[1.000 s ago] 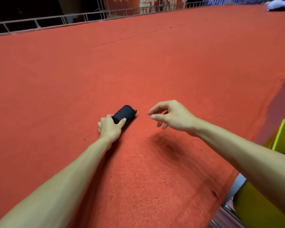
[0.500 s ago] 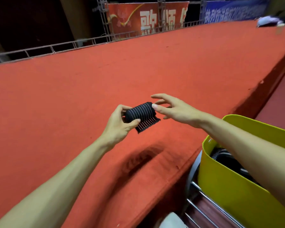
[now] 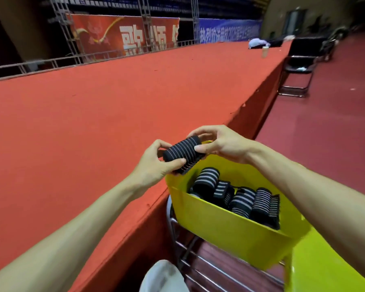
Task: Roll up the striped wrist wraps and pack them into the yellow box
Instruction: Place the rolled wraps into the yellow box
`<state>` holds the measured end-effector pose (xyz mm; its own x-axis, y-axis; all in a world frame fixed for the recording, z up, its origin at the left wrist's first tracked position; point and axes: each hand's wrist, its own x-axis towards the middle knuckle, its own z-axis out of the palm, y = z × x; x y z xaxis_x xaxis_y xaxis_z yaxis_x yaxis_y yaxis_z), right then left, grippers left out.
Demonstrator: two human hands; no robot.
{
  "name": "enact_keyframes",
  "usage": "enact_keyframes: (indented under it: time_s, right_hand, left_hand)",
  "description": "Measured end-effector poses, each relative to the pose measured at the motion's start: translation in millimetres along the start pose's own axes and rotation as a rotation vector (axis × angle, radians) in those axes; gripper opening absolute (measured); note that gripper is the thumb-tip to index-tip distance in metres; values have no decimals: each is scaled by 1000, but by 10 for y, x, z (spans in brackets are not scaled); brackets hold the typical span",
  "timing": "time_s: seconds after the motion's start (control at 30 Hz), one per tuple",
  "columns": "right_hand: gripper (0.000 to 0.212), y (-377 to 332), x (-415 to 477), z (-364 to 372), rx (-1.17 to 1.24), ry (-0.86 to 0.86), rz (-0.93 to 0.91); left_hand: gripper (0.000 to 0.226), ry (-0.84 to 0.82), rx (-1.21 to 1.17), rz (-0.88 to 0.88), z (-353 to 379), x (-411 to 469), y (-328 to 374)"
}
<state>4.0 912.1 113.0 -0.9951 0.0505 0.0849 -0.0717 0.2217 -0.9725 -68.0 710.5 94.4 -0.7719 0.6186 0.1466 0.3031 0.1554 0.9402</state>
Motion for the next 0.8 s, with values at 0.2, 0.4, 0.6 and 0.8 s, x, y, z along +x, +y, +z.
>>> enact_keyframes:
  time_s: [0.2,0.4,0.6,0.8]
  right_hand:
    - [23,243,-364,-496,-198,40,153]
    - [25,746,-333,-854,-521,17,416]
    - [30,1185,-92,-722,-679,-81,565]
    - [40,1381,38,-614,-874,-109,581]
  left_hand:
    - [45,-369,269,-21,527,202,-51]
    - [23,-501,418,44,667,357,-241]
    - [7,-375,243,65,625,412,-353]
    - [6,-355,110,64,602,409,-404]
